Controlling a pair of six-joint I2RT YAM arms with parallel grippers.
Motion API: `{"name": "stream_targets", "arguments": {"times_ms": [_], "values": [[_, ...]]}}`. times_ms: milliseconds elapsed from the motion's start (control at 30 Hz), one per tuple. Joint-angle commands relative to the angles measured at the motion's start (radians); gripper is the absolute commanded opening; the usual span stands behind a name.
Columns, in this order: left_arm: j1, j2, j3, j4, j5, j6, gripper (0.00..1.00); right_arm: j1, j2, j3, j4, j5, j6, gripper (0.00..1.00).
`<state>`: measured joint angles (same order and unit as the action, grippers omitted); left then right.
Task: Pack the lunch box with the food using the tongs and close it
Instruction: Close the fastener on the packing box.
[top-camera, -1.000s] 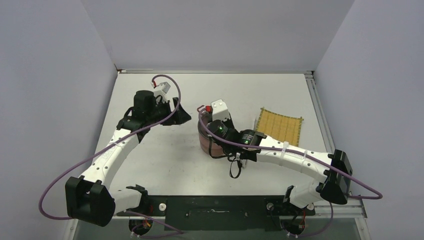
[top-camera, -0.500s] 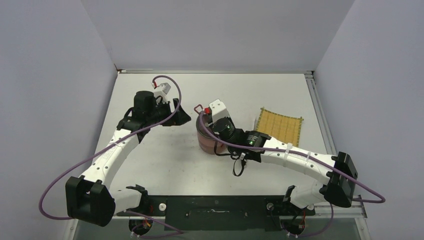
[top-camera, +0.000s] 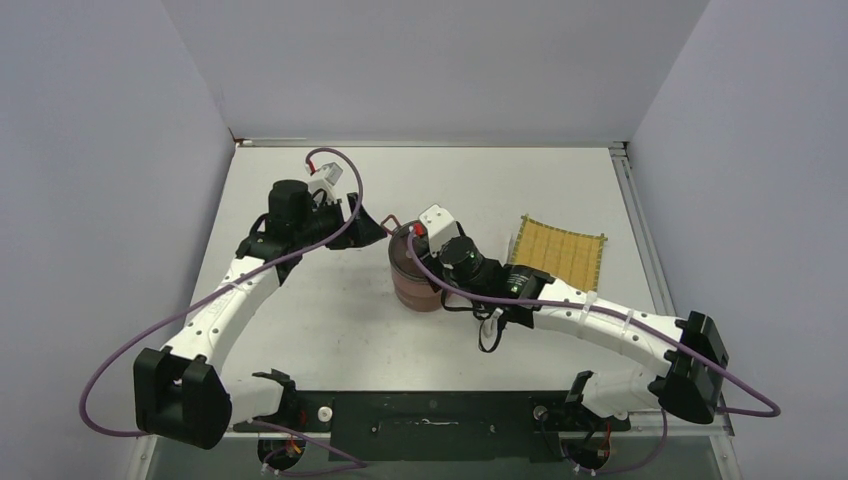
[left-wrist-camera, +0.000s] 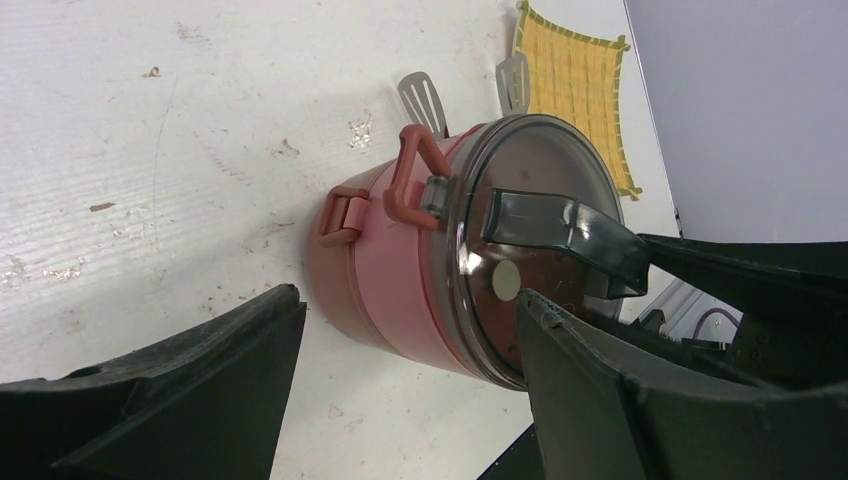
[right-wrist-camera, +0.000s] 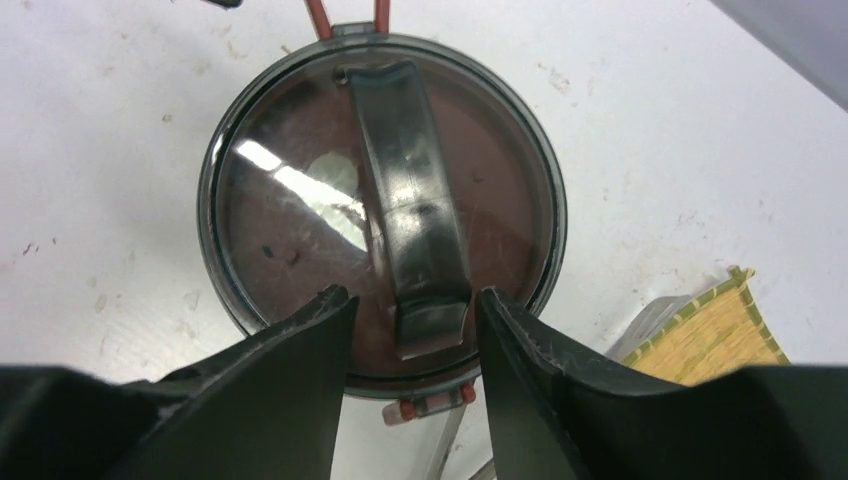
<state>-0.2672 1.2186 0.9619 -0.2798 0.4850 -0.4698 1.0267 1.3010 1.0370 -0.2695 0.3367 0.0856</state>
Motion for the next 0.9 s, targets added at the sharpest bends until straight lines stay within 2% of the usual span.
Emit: {"name": "stream_targets", "arguments": {"times_ms": [0, 200, 367, 467, 700, 867], "values": [[0.005, 0.022, 0.046, 0.048, 0.029, -0.016, 0.75, 0.009, -0.022, 0.005, -0.113, -0.044, 0.079, 0.57], [0.004, 0.028, 0.087, 0.027, -0.001, -0.012, 0.75, 0.016, -0.083, 0.07, -0.182, 0.068, 0.3, 0.77], [0.005, 0.026, 0.092, 0.028, -0.009, -0.013, 0.76, 0.036, -0.121, 0.065, -0.26, 0.209, 0.505, 0.83], [0.005, 0.026, 0.085, 0.033, -0.01, -0.014, 0.76, 0.036, -0.123, 0.032, -0.257, 0.226, 0.57, 0.88], [0.004, 0.024, 0.077, 0.043, -0.006, -0.019, 0.76, 0.042, -0.078, -0.008, -0.201, 0.218, 0.664, 0.88], [0.005, 0.024, 0.077, 0.041, -0.002, -0.019, 0.76, 0.044, -0.041, 0.003, -0.269, 0.242, 0.771, 0.81]]}}
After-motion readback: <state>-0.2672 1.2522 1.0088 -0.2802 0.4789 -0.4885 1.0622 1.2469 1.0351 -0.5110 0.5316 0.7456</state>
